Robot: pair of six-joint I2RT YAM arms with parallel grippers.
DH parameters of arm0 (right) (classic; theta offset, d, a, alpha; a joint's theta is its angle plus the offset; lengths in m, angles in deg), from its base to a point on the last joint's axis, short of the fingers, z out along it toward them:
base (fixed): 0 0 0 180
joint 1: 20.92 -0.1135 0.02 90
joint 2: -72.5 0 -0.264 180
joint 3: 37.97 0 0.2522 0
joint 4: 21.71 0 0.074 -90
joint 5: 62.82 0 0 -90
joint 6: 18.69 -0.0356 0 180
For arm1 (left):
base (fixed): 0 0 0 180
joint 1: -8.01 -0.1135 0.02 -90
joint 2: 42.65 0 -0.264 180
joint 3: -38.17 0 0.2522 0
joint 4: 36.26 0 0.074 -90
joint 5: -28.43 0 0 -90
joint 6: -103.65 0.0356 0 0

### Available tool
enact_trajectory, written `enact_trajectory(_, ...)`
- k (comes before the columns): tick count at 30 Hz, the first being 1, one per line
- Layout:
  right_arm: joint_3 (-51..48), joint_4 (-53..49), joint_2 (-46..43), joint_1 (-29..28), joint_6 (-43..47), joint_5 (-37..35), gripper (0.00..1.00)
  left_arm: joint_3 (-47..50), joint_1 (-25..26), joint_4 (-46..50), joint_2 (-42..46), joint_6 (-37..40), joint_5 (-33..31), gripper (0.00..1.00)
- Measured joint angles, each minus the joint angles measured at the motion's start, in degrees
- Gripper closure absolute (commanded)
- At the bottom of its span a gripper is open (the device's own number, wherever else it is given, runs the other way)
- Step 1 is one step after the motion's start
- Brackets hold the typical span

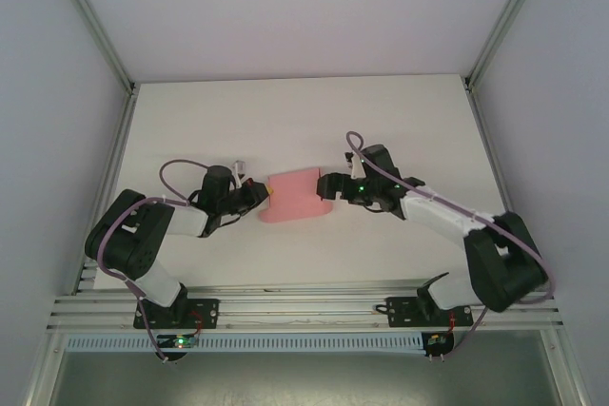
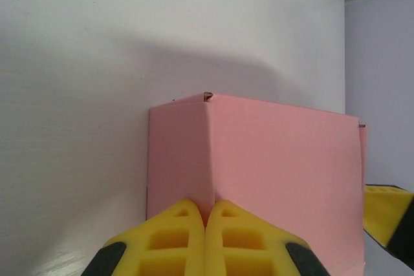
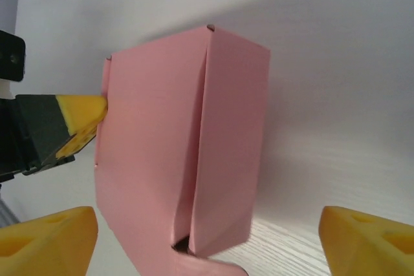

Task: Assemble paper box

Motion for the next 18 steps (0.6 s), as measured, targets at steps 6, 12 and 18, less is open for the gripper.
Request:
enact_trajectory(6,3.17,1.92,8.31,0.13,-0.52,5.88,0.23,0.28,-0.15,-1.36,-0.44,-0.15,0.85,1.0)
enact_trajectory(12,3.56,5.6,12.09,1.14,-2.03,9.4,0.31,0.76,-0.48,-2.6,-0.74,-0.17,1.46,1.0)
enact_trajectory(18,3.48,10.36,12.52,2.27,-5.14,12.09,0.51,0.81,-0.74,-2.6,-0.74,-0.13,1.29,1.0)
